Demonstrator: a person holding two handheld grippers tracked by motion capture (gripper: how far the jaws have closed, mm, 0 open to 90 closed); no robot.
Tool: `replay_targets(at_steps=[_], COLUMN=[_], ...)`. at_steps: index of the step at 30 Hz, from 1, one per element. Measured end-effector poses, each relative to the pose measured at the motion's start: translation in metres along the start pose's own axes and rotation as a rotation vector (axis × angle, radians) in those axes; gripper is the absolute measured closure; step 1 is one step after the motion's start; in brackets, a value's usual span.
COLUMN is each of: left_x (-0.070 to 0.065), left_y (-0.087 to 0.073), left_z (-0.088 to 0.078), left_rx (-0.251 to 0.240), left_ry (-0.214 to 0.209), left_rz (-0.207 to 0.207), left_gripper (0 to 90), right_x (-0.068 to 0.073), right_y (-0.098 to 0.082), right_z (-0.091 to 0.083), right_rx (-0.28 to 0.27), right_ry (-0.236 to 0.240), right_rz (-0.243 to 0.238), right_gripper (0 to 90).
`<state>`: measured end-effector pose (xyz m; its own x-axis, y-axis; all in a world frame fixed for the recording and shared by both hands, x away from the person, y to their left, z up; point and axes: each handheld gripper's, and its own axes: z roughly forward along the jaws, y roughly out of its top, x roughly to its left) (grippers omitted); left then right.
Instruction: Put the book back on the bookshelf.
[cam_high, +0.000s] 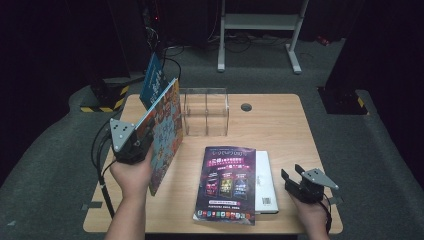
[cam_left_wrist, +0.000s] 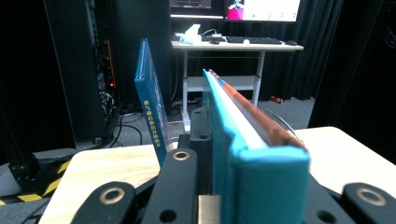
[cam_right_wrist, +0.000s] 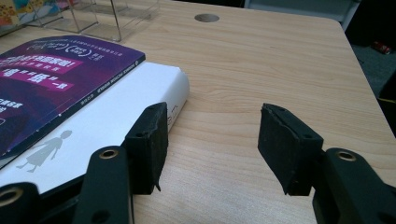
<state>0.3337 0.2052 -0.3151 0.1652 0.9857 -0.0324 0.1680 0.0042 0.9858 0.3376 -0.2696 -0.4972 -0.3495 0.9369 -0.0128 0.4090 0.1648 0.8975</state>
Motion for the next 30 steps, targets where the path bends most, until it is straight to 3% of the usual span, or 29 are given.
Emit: replay_targets(at_steps=[14, 30], left_x=[0.003, -0.002], left_y=[0.008, 0.001], left_z=[0.035, 0.081], left_rx=[-0.011, -0.032], left_ry=[0.052, 0.083], left_rz=[-0.007, -0.001], left_gripper=[81.3, 81.2], right_x=[-0.001, -0.001], right_y=[0.000, -0.001], right_z=[0.000, -0.001], right_rx=[-0.003, -0.001], right_ry=[-0.003, -0.014], right_rz=[-0.003, -0.008], right_gripper=[43.6, 44.8])
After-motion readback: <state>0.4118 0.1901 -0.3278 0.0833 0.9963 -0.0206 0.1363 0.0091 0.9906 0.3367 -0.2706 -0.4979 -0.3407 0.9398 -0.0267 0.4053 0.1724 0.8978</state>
